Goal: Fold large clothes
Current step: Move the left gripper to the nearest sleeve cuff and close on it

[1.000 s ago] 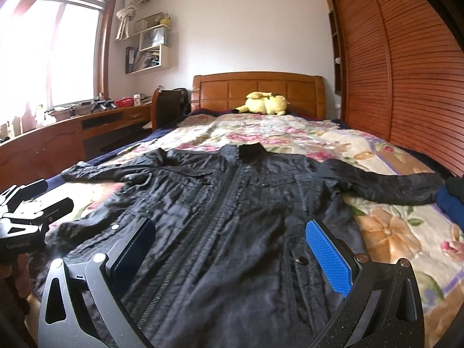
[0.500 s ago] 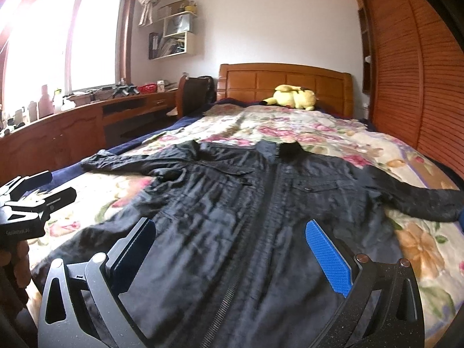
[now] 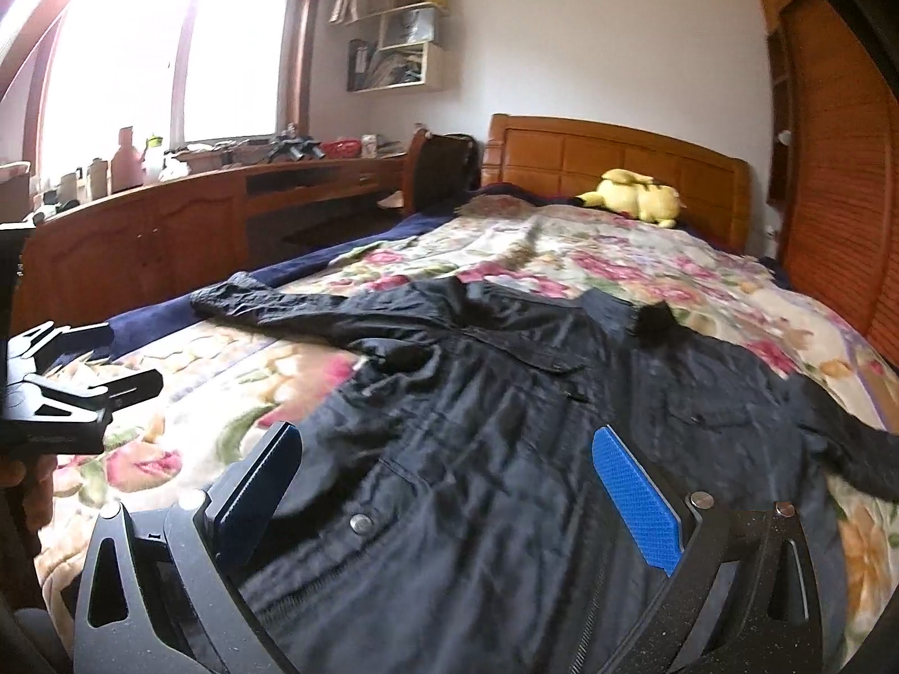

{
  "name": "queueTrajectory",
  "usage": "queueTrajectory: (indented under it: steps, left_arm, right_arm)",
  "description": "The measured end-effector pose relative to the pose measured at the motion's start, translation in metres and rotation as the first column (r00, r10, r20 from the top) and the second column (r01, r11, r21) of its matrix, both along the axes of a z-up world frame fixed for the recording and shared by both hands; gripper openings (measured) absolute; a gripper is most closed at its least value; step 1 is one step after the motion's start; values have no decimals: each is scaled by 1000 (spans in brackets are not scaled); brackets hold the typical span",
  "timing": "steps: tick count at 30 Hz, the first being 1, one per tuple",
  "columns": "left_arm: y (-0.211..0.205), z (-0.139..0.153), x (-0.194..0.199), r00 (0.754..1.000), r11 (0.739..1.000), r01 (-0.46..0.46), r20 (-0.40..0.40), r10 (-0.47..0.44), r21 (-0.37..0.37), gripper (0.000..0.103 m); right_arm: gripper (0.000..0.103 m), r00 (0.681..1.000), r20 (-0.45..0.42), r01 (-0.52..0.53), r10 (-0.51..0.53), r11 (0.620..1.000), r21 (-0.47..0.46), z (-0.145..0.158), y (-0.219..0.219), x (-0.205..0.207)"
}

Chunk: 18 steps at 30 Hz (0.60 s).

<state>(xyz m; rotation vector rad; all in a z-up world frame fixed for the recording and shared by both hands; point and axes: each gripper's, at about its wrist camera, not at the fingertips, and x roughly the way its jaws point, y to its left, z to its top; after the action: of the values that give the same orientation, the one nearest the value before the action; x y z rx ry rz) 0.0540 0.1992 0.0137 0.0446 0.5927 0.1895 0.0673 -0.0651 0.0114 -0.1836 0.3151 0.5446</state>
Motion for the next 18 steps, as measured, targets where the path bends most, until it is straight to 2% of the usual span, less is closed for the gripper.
queueTrajectory:
  steps: [4,13,18]
  left_arm:
    - [28,-3,16,999,1000,-28,-37,28,5,103]
    - [91,-10,56,993,995,-88,-76,85,-45,103]
    - [124,-11,78,990,988,-115,-93,106,-98,94]
  right_arm:
    - [103,997,-51,-51,49,999,-20,2,14,19]
    - [103,992,-78,-102,96,992,-71,8,35,47]
    - [103,989,-89,-125,117,988,-96,0,35,51]
